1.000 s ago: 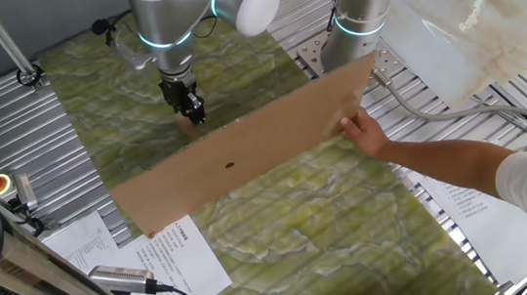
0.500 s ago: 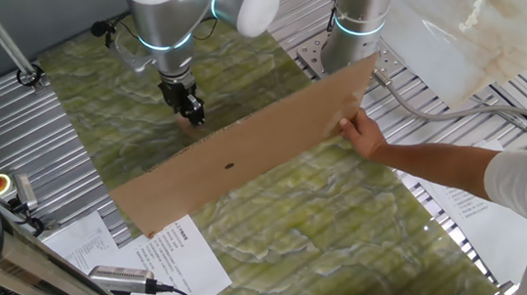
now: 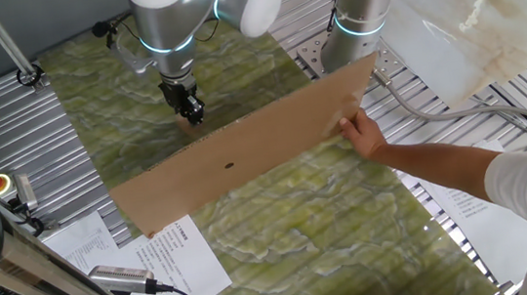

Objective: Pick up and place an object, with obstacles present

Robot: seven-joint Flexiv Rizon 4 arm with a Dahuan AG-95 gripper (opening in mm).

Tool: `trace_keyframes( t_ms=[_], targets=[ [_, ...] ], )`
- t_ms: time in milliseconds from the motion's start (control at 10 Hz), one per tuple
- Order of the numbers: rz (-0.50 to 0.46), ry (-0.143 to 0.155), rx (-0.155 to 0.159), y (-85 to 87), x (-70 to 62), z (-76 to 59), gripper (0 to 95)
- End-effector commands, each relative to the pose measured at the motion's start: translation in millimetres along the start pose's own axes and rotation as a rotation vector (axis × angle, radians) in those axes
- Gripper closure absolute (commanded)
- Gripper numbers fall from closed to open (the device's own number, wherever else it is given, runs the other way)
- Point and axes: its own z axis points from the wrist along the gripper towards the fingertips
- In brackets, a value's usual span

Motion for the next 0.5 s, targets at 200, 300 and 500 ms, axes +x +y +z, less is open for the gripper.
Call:
trace_keyframes(
  t_ms=[200, 300, 500],
  targets=[
    [-0.006, 0.007, 0.012, -1.8, -1.0, -2.5, 95.0],
    [-0.014, 0.004, 0.009, -2.6, -1.3, -4.3, 95.0],
    [-0.025, -0.003, -0.009, -6.6, -3.2, -16.8, 95.0]
  ],
)
